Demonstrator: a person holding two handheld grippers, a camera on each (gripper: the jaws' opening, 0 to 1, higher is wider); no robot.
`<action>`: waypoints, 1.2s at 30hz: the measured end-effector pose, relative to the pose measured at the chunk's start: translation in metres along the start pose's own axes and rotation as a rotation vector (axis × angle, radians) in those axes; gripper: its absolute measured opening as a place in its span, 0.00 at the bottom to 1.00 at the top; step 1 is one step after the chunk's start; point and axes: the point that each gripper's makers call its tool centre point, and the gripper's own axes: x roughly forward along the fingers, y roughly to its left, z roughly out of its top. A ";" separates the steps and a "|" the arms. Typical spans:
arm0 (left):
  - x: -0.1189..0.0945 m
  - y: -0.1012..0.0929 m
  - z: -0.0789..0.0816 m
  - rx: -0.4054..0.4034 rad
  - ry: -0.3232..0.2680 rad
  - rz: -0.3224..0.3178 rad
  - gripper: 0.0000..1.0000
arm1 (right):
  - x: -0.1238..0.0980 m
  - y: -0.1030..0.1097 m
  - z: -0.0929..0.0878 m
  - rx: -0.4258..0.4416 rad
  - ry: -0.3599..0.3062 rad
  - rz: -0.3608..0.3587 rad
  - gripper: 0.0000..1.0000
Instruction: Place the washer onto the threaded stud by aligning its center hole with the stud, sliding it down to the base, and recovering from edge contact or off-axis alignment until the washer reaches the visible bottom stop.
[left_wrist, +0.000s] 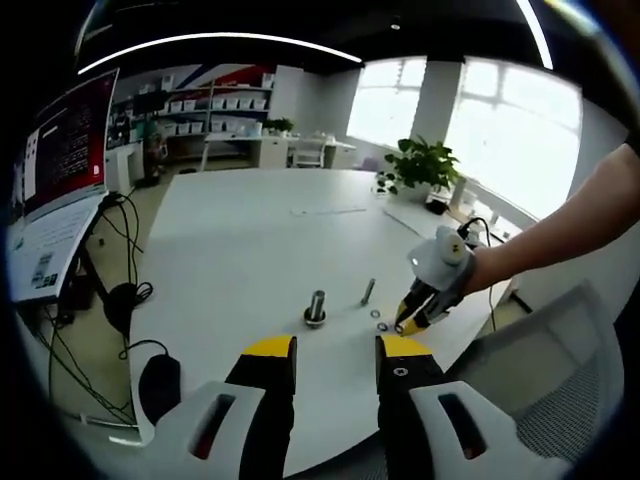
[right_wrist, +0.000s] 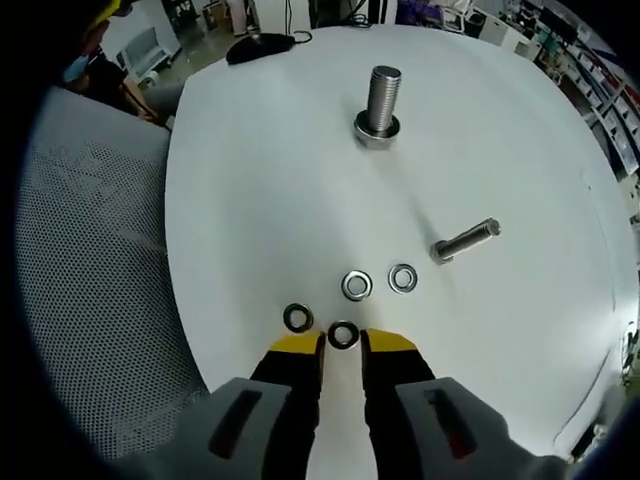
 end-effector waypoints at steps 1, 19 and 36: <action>0.000 -0.001 0.000 -0.001 0.000 -0.001 0.30 | -0.006 0.004 0.001 -0.015 0.007 0.003 0.16; 0.000 0.001 -0.001 -0.003 -0.005 0.002 0.30 | -0.014 0.013 -0.001 -0.037 0.103 -0.022 0.16; -0.005 0.005 -0.001 -0.010 -0.014 0.003 0.30 | -0.014 0.009 -0.001 0.092 0.029 -0.022 0.13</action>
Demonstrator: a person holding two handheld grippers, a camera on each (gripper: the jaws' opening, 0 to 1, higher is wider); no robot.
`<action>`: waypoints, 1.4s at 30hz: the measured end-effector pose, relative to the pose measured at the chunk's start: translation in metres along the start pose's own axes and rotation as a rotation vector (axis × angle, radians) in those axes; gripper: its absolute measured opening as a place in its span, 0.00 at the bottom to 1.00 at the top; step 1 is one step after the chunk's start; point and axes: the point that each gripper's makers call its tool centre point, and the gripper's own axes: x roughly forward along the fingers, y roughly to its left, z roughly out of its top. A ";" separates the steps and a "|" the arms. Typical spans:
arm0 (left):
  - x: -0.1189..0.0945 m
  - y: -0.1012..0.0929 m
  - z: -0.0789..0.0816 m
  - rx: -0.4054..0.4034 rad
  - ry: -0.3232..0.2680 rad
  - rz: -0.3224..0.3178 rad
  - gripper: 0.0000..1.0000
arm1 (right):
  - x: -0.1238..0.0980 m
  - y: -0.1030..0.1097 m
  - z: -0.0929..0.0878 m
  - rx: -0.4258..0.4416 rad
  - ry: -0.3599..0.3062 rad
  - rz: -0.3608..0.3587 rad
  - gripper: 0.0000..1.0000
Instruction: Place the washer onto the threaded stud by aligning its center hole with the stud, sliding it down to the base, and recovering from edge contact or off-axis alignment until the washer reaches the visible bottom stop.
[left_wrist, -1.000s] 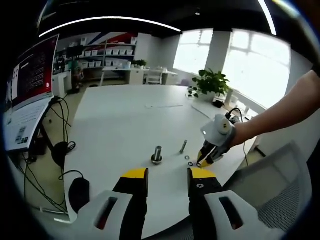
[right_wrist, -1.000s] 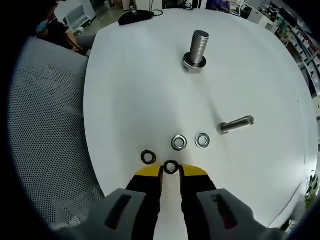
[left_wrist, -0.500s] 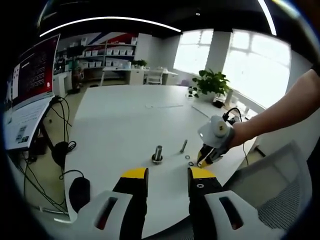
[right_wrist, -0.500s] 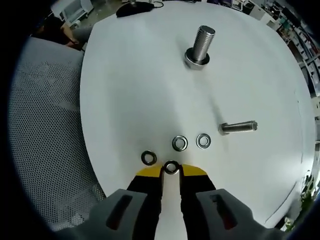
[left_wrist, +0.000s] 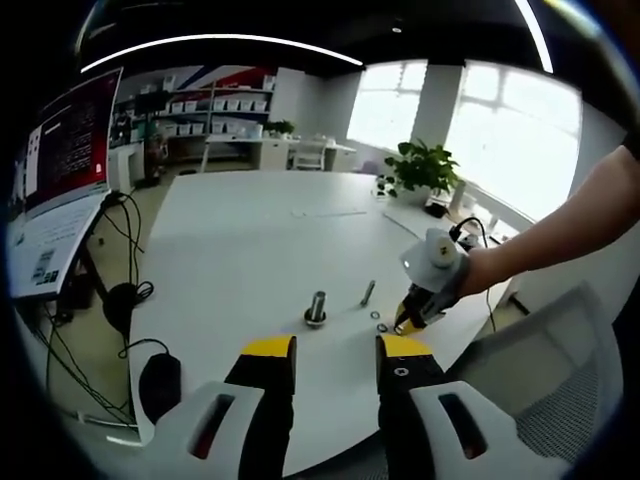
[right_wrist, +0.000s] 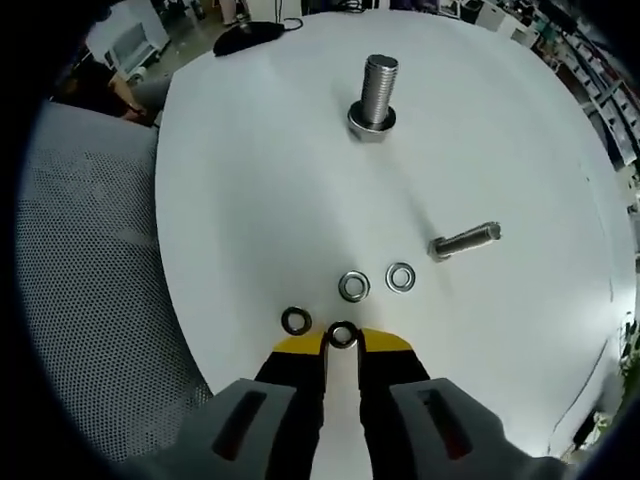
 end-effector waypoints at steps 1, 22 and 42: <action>-0.001 0.001 0.000 -0.002 -0.002 -0.001 0.30 | 0.001 -0.002 -0.001 0.015 0.005 0.006 0.13; -0.002 -0.002 -0.001 -0.013 -0.009 0.000 0.31 | -0.059 -0.044 0.047 0.074 -0.149 -0.036 0.13; -0.003 -0.001 -0.003 -0.015 -0.009 0.008 0.31 | -0.045 -0.069 0.067 0.016 -0.157 -0.067 0.14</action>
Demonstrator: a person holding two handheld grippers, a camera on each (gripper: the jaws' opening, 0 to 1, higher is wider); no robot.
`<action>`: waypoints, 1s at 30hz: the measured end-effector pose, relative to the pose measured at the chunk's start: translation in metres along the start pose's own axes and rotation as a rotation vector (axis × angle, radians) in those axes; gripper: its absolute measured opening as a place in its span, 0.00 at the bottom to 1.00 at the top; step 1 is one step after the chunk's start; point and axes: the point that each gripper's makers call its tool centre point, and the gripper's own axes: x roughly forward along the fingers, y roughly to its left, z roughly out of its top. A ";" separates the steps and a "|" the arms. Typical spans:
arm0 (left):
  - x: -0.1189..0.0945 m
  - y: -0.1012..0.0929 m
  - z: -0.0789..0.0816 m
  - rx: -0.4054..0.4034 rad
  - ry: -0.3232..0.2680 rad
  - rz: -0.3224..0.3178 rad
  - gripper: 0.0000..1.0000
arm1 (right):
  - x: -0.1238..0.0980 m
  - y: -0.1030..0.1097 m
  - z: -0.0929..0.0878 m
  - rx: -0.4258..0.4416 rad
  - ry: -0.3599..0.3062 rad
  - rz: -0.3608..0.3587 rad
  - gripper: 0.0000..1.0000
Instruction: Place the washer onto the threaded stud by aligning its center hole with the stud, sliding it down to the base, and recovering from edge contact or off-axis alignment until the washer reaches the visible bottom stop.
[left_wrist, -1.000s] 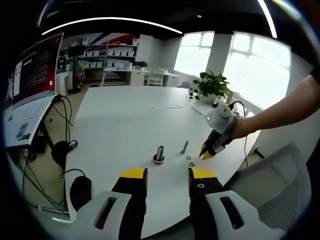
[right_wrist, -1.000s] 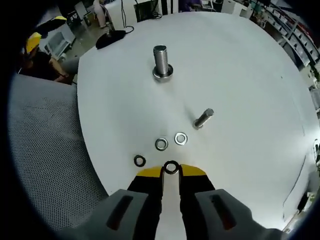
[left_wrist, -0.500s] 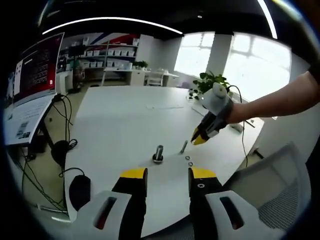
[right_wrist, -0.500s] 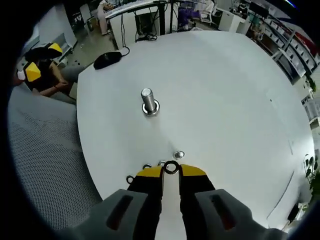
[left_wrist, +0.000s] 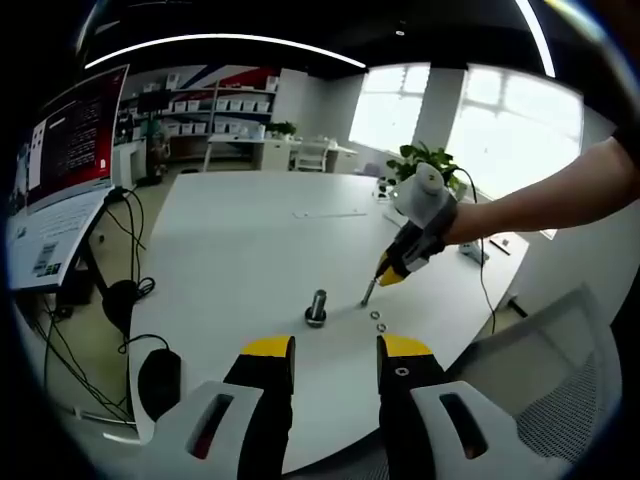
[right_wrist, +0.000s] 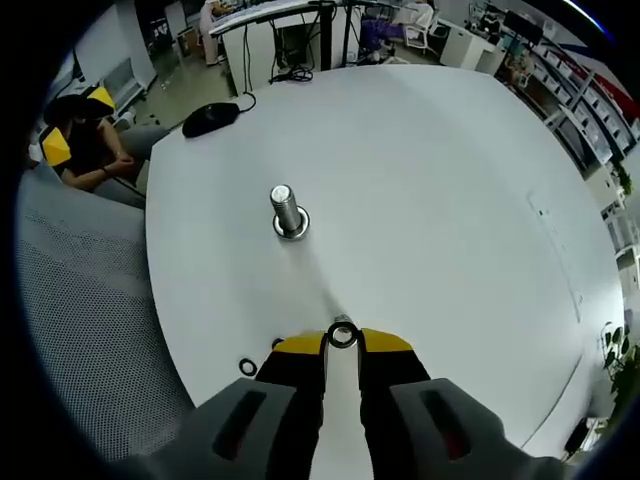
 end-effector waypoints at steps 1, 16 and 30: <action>0.000 0.000 0.000 0.000 0.000 0.000 0.31 | -0.006 0.008 0.000 -0.002 0.001 -0.002 0.14; 0.000 -0.002 -0.003 -0.006 0.000 0.001 0.31 | 0.003 0.005 -0.003 -0.035 0.046 -0.003 0.14; -0.001 0.001 -0.004 -0.012 0.000 0.014 0.31 | 0.028 0.000 -0.013 -0.025 0.099 0.023 0.14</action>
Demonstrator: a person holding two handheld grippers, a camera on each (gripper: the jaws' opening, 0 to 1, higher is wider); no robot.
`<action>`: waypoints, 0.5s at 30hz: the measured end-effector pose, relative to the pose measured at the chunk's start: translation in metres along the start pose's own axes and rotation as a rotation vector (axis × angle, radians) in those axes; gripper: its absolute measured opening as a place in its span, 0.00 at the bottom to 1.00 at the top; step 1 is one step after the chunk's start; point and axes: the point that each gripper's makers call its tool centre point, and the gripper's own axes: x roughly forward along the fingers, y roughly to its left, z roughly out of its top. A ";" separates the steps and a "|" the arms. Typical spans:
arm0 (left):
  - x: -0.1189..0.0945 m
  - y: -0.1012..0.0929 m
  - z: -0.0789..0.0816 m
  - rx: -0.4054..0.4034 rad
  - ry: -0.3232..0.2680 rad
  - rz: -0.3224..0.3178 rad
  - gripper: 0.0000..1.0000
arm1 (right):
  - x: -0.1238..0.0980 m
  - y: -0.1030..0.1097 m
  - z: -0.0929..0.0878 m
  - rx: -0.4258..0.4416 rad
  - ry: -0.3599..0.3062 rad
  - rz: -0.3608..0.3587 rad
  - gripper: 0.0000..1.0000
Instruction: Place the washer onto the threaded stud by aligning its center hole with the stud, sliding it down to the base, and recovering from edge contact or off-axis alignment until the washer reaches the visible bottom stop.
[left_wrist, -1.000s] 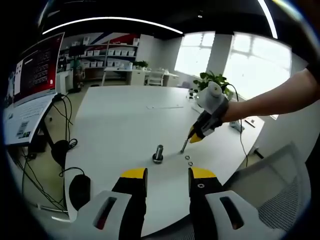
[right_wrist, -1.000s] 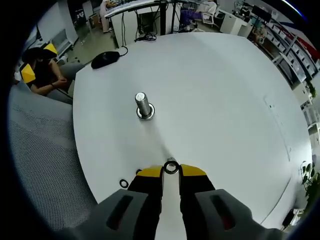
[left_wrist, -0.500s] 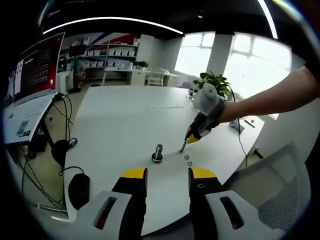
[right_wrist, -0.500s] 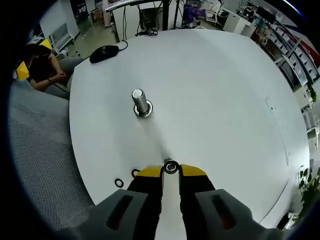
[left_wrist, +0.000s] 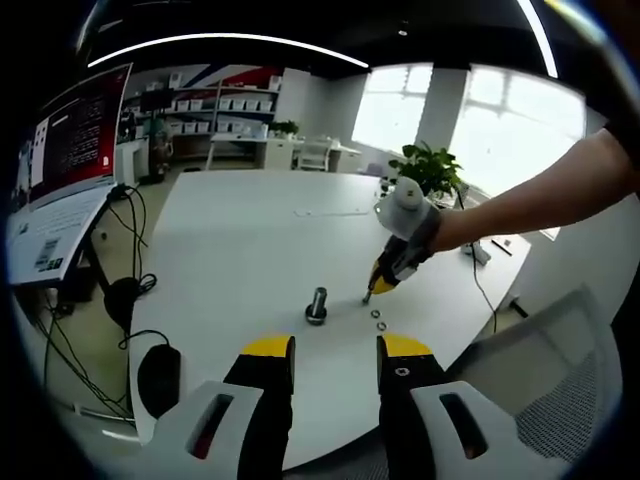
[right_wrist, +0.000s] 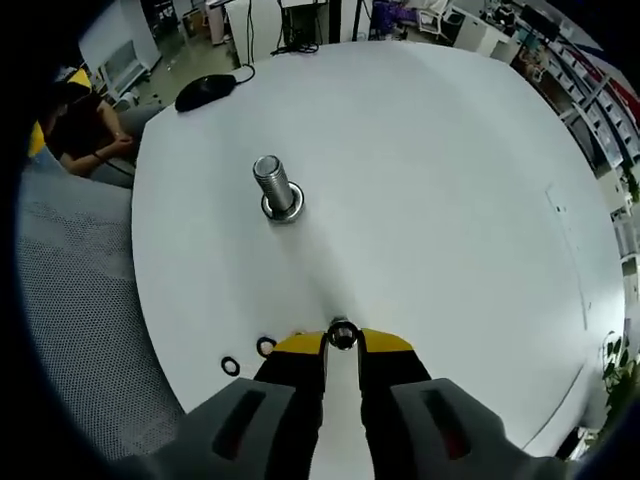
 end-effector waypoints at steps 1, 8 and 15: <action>0.000 0.000 0.000 0.000 0.000 0.001 0.31 | 0.000 0.004 -0.001 0.000 0.007 0.004 0.14; 0.002 0.002 -0.001 -0.008 0.004 0.005 0.31 | 0.014 0.005 -0.006 0.013 0.034 0.015 0.14; 0.004 0.003 -0.003 -0.005 0.014 0.004 0.31 | 0.023 0.003 -0.011 0.030 0.047 0.014 0.15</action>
